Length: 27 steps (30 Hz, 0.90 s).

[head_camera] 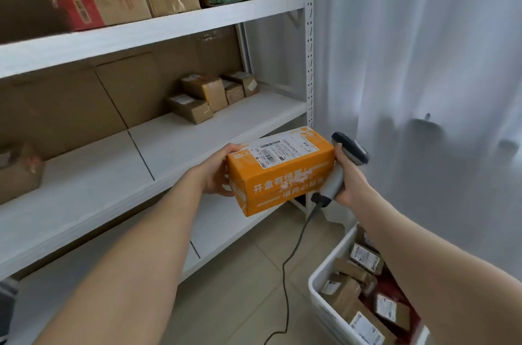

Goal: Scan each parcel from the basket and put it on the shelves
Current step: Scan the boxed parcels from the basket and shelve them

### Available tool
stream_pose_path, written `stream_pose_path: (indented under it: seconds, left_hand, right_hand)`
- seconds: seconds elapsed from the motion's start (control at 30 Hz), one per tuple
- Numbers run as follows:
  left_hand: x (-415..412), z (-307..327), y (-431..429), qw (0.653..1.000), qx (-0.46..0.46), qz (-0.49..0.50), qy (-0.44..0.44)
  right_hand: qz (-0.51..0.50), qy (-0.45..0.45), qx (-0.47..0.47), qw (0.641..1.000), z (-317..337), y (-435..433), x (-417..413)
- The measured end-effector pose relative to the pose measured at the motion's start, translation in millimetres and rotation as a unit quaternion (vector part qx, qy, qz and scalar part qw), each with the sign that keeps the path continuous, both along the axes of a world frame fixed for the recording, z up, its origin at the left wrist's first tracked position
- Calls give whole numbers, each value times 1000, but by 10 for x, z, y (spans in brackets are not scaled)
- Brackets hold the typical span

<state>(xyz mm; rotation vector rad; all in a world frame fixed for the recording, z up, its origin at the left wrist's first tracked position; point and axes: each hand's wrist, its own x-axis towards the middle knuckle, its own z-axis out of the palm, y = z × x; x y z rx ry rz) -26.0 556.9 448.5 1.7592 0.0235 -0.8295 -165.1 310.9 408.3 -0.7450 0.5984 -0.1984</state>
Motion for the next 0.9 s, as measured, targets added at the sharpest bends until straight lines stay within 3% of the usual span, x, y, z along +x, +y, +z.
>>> stream_pose_path:
  seconds: [0.27,0.47,0.6,0.7,0.9]
  left_hand:
    - [499,148,672,990,-57,129,-25]
    - [950,103,1136,942,-186,276,-33]
    - [1091,-95,1257,943,-242,223,40]
    - [1173,-110,1069,953,-255,160,34]
    - [1585,49,666,920,-275,278,-1]
  right_hand:
    - [22,25,-7,999,59,787,838]
    - [-44,37,32,998,90,1301,1461]
    - [-104,52,34,993,158,1497,1861]
    - [-116,56,15,992,202,1607,2150]
    - [-72,50,-21,996,283,1771,2705]
